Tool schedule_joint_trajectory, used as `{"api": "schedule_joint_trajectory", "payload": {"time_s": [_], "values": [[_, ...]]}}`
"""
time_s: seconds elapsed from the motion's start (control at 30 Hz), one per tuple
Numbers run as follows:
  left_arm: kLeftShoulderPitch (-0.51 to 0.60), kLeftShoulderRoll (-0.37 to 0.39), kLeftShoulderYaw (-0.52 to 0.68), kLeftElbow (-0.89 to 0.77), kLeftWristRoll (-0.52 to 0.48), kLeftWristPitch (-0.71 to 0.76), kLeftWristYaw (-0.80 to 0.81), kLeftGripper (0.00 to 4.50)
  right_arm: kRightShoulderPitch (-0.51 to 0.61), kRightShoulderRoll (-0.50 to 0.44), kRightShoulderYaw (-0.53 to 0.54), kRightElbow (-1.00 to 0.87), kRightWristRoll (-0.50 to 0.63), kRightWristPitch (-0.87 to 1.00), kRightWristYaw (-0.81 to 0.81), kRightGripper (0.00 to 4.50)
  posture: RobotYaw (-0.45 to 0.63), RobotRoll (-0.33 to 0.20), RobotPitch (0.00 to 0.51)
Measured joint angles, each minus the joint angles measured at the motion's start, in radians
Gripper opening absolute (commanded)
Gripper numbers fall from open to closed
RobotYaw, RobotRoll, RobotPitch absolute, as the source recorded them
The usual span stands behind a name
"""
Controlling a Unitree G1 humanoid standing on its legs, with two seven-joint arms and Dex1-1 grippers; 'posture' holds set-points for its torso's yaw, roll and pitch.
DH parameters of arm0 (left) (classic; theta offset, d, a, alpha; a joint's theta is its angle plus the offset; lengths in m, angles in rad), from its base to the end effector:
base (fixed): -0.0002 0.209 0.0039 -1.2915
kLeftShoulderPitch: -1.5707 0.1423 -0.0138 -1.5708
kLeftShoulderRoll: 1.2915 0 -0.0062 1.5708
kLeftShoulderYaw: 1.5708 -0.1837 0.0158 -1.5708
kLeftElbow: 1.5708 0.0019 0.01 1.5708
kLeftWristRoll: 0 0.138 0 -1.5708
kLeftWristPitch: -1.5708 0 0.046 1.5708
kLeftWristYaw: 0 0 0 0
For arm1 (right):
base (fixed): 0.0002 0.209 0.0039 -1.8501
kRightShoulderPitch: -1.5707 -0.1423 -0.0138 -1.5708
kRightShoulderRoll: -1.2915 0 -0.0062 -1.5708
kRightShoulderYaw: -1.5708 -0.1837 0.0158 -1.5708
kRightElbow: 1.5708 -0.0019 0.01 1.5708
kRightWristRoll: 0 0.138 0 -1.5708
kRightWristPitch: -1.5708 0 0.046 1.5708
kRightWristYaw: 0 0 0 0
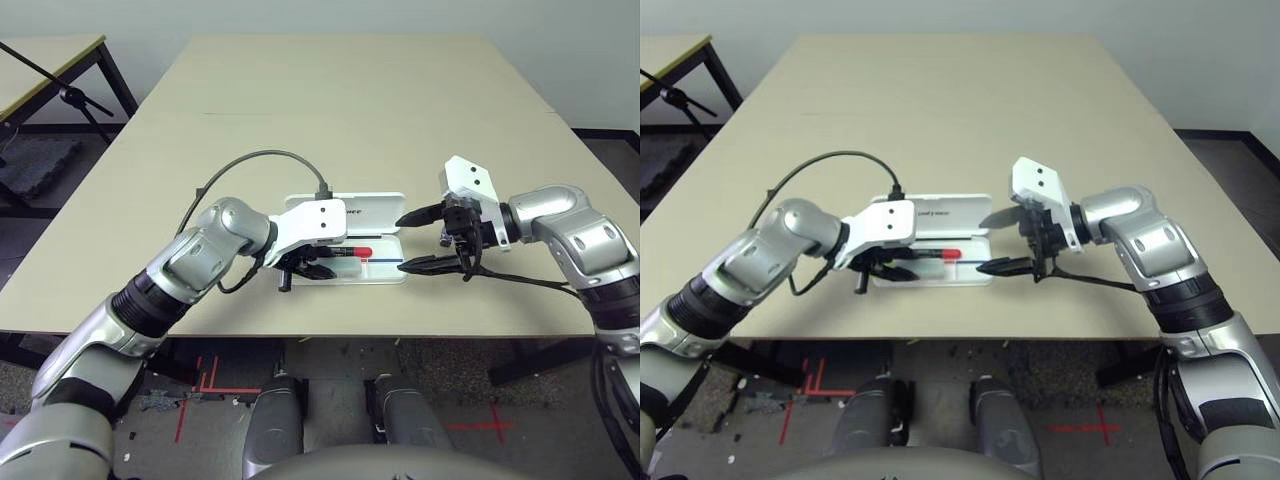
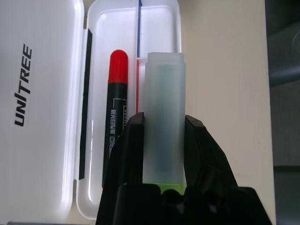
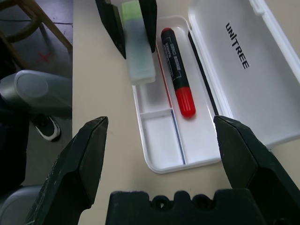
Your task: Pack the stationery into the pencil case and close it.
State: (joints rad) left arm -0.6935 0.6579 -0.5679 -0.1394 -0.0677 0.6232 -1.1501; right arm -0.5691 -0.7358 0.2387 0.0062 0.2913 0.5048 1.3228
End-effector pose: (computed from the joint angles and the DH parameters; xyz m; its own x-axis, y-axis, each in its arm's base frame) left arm 0.2784 0.1387 0.1722 0.1509 -0.6851 -0.7127 0.9768 -0.0076 0.2141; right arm 0.2841 -0.2153 0.1766 0.1401 0.8508 -0.5066 -0.9900 0.1283 -0.0582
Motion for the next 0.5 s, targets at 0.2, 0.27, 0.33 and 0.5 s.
{"api": "schedule_joint_trajectory", "payload": {"time_s": [0.2, 0.27, 0.33, 0.5], "values": [[-0.007, -0.041, -0.013, 0.036, 0.03, -0.013, -0.001, 1.09, 0.008, -0.001, 0.0, -0.002, -0.016, -0.003, -0.007, 4.5, -0.12, 0.0, 0.048], [-0.008, -0.053, -0.016, 0.04, 0.037, -0.014, -0.002, 1.09, 0.008, -0.001, 0.0, -0.005, -0.017, -0.003, -0.007, 4.5, -0.12, 0.0, 0.048], [-0.011, -0.062, -0.022, 0.046, 0.045, -0.018, -0.002, 1.09, 0.008, -0.001, 0.0, -0.008, -0.017, -0.002, -0.007, 4.5, -0.13, 0.0, 0.052], [-0.013, -0.068, -0.022, 0.076, 0.068, -0.024, -0.002, 1.09, 0.009, -0.002, 0.0, -0.013, -0.017, 0.001, -0.007, 4.5, -0.13, 0.0, 0.052]]}}
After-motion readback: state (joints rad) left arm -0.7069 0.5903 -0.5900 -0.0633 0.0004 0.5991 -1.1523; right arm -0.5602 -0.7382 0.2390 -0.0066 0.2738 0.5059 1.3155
